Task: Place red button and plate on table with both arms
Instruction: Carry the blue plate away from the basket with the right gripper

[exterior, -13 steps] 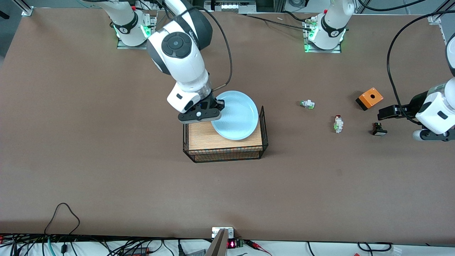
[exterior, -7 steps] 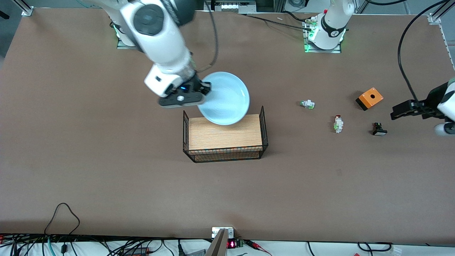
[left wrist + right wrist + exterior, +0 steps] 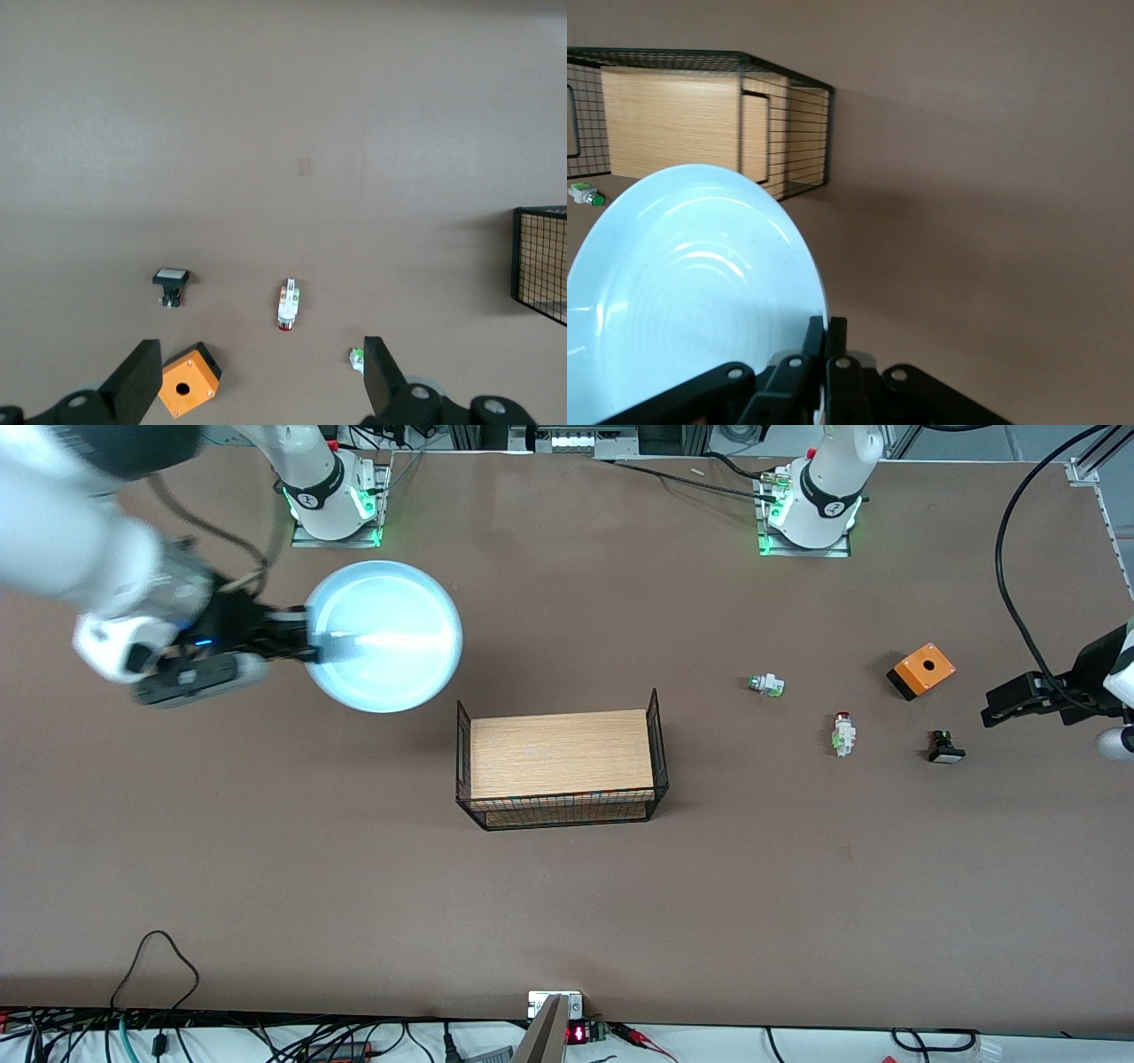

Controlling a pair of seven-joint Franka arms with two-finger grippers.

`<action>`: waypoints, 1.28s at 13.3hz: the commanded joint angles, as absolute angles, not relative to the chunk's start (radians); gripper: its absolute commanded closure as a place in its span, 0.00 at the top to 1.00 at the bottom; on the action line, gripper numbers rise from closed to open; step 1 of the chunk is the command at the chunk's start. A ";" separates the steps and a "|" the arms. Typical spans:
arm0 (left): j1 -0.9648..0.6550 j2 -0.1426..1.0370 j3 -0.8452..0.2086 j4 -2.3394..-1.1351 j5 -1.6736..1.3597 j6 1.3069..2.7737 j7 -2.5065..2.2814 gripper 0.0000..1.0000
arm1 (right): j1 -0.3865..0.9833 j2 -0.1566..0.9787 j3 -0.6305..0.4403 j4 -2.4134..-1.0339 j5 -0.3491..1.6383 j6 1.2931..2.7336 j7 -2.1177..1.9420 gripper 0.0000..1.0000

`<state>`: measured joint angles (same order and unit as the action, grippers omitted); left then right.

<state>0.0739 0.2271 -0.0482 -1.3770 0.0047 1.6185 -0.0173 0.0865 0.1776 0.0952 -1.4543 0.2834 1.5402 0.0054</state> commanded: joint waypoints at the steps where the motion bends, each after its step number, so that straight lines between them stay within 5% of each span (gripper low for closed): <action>1: 0.078 0.137 -0.052 -1.486 0.018 1.652 -0.009 1.00 | -0.046 0.182 0.112 -1.471 0.318 1.523 -0.195 0.01; 8: 0.072 0.087 -0.055 -1.523 0.012 1.641 -0.049 1.00 | -0.273 0.389 0.112 -1.470 0.353 1.604 -0.607 0.02; 17: 0.081 0.090 -0.054 -1.517 0.014 1.606 -0.048 1.00 | -0.322 0.650 0.114 -1.459 0.405 1.914 -0.931 0.02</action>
<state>0.0784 0.1110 -0.0504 -1.5042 0.0047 1.6161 -0.0373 -0.3008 0.6017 0.0927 -1.4783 0.3753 1.8607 -0.8530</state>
